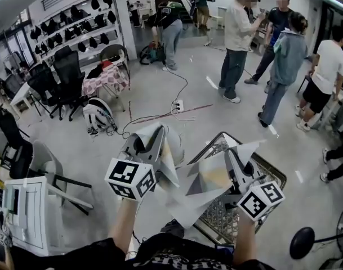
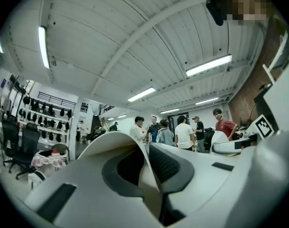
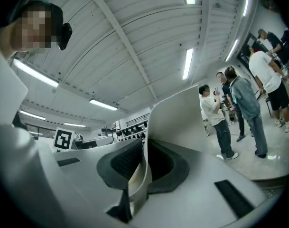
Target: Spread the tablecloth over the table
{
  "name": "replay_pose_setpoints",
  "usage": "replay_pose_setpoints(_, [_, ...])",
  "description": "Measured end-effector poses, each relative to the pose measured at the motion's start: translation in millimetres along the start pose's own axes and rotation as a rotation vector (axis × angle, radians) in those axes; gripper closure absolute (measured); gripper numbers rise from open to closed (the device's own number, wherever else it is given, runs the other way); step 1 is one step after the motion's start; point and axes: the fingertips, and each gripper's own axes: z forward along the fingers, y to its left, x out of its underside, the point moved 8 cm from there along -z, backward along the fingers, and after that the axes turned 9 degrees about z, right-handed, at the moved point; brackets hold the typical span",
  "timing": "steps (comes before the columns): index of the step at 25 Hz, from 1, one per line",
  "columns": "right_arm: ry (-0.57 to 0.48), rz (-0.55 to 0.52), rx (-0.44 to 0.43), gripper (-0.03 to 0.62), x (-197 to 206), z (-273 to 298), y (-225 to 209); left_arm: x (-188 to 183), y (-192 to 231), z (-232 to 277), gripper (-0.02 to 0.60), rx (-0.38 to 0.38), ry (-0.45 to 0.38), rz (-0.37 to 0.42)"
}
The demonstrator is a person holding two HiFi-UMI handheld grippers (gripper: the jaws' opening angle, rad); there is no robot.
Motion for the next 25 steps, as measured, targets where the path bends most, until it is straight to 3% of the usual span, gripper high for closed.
replay_pose_setpoints(7, [-0.158, -0.027, 0.183, 0.548, -41, 24, -52, 6, 16, 139, 0.532, 0.256, -0.035, -0.042])
replay_pose_setpoints(10, [-0.253, -0.068, 0.245, 0.546, -67, 23, -63, -11, 14, 192, 0.532, 0.348, -0.091, -0.044])
replay_pose_setpoints(14, [-0.386, -0.235, 0.323, 0.549, -111, 8, -59, -57, -3, 243, 0.532, 0.467, -0.237, -0.014])
replay_pose_setpoints(19, [-0.507, -0.441, 0.509, 0.548, -136, -37, -52, -91, -43, 264, 0.532, 0.646, -0.515, 0.046])
replay_pose_setpoints(22, [-0.528, -0.566, 0.615, 0.548, -137, -64, -46, -83, -63, 267, 0.53, 0.685, -0.638, 0.012])
replay_pose_setpoints(25, [-0.52, -0.587, 0.739, 0.548, -127, -99, -55, -48, -89, 284, 0.525, 0.646, -0.581, -0.082])
